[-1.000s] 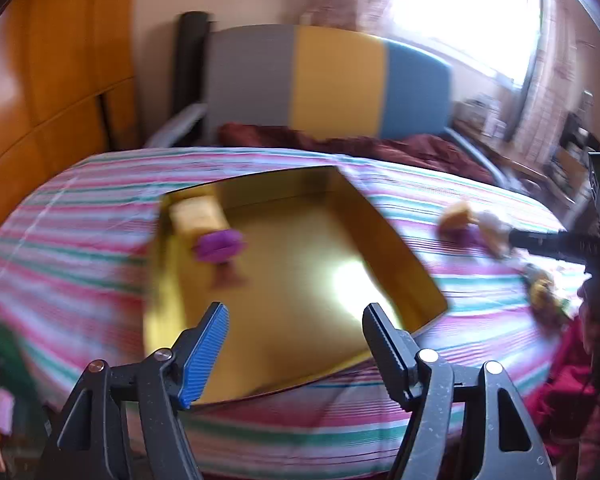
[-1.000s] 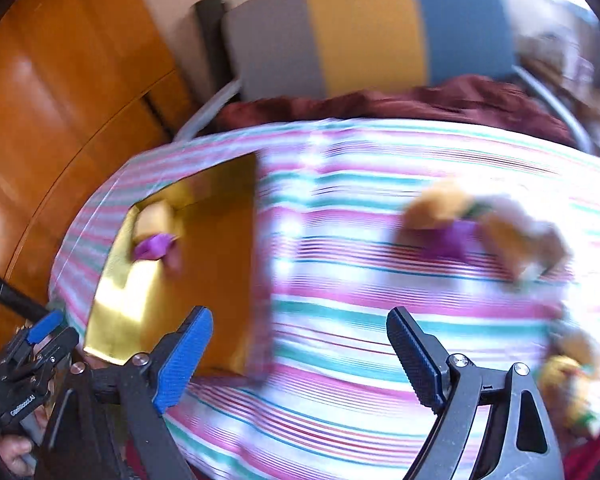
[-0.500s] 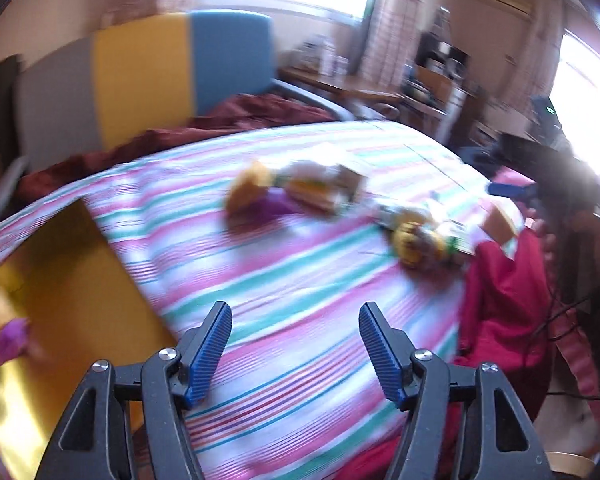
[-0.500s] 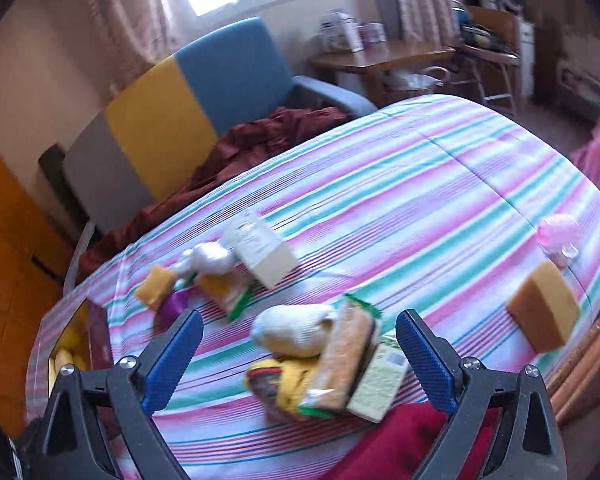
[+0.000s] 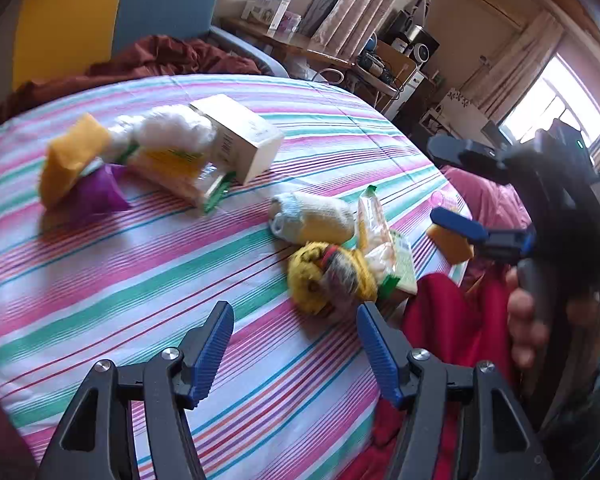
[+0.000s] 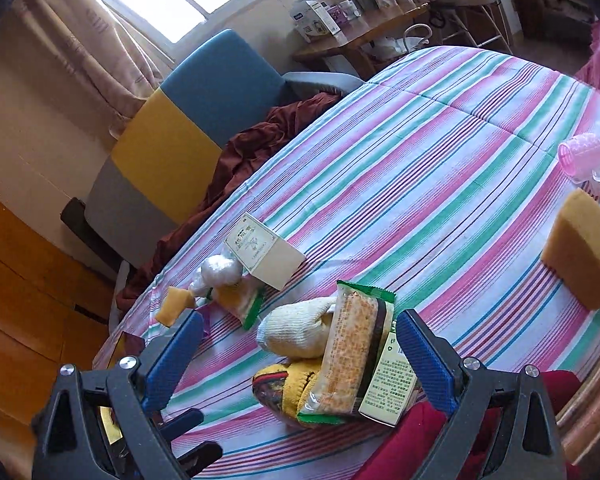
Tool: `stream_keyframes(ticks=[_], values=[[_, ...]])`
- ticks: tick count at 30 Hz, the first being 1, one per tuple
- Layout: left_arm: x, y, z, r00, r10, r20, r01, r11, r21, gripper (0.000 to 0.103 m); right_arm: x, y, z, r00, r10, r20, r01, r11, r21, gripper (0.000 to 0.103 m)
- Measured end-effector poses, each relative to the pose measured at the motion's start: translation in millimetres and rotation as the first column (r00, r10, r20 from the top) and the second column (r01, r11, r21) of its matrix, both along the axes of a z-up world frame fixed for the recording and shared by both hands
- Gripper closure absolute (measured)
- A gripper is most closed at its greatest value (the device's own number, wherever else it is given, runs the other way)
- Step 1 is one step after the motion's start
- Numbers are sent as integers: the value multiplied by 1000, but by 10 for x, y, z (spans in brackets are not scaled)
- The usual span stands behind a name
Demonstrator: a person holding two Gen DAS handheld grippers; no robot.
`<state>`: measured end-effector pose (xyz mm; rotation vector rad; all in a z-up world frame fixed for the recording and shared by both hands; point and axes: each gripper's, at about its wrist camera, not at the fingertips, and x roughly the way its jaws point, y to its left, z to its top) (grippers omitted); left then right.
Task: Organize objects
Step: 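Grasp the yellow knitted toy from the table with the left gripper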
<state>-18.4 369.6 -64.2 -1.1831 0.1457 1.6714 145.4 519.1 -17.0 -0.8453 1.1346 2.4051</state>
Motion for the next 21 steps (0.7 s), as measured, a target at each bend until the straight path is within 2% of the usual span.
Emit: stream_keyframes(ticks=[4, 13, 15, 16, 18, 19, 21], values=[[-30, 203, -73, 998, 8, 61, -8, 1000, 12, 37, 3, 11, -15, 1000, 8, -21, -8, 1000, -17, 5], [-54, 615, -352, 996, 18, 92, -14, 999, -34, 37, -12, 14, -35, 999, 21, -37, -22, 999, -33, 5], [-10, 641, -395, 998, 0, 63, 2, 1000, -22, 37, -15, 20, -38, 999, 21, -36, -23, 999, -34, 5], [30, 632, -380, 999, -18, 33, 19, 1000, -21, 38, -17, 21, -39, 999, 21, -34, -22, 999, -34, 5], [58, 568, -376, 999, -34, 19, 34, 999, -22, 61, -20, 23, -41, 999, 19, -30, -20, 999, -33, 5], [51, 517, -369, 999, -32, 26, 33, 999, -24, 62, -24, 24, -42, 999, 20, -26, -21, 999, -33, 5], [48, 373, -313, 1000, -18, -21, 18, 999, -32, 67, -35, 26, -47, 1000, 21, -12, -21, 999, -32, 5]])
